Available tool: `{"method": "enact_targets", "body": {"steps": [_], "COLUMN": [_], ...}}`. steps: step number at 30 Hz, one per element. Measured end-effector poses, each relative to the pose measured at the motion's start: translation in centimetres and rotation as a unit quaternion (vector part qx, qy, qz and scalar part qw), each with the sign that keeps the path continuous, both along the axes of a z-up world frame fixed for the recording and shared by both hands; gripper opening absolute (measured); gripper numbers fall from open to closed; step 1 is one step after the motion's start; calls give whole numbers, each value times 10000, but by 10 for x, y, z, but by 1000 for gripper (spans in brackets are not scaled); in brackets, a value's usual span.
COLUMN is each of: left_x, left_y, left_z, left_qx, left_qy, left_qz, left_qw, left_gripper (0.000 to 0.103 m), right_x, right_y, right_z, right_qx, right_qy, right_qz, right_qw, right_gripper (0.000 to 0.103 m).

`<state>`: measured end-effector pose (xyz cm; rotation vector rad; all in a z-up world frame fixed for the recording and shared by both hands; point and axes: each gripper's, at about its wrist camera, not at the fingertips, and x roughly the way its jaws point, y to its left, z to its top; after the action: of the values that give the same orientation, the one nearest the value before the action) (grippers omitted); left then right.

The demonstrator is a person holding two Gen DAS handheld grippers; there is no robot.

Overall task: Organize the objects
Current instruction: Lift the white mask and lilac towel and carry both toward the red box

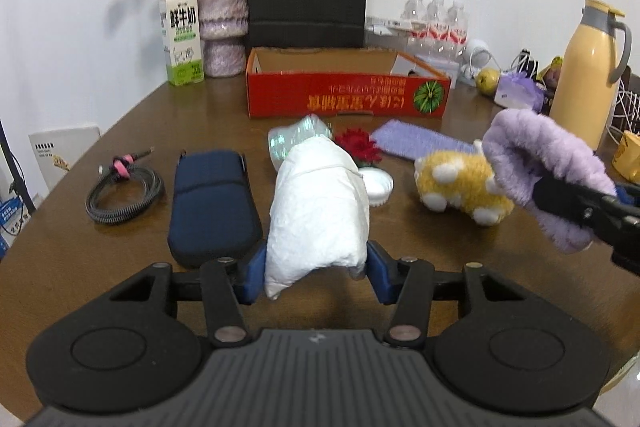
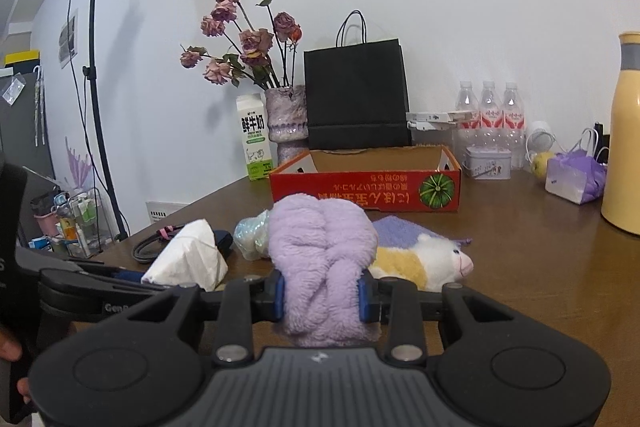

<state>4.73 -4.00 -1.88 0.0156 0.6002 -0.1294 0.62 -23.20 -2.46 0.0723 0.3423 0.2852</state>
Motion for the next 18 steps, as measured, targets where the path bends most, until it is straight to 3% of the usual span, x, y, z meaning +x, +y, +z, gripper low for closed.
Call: {"method": "enact_targets", "body": {"steps": [18], "left_x": [62], "left_y": [-2], "left_z": [33], "left_qx": [-11], "left_qy": [-316], "left_qz": [-55], "left_qw": [9995], "left_gripper": [52], "right_x": [70], "right_y": [6], "right_z": [20], "right_qx": [-184], "right_qy": [-116], "right_qz": [-84], "right_qw": [9997], "right_gripper": [31]}}
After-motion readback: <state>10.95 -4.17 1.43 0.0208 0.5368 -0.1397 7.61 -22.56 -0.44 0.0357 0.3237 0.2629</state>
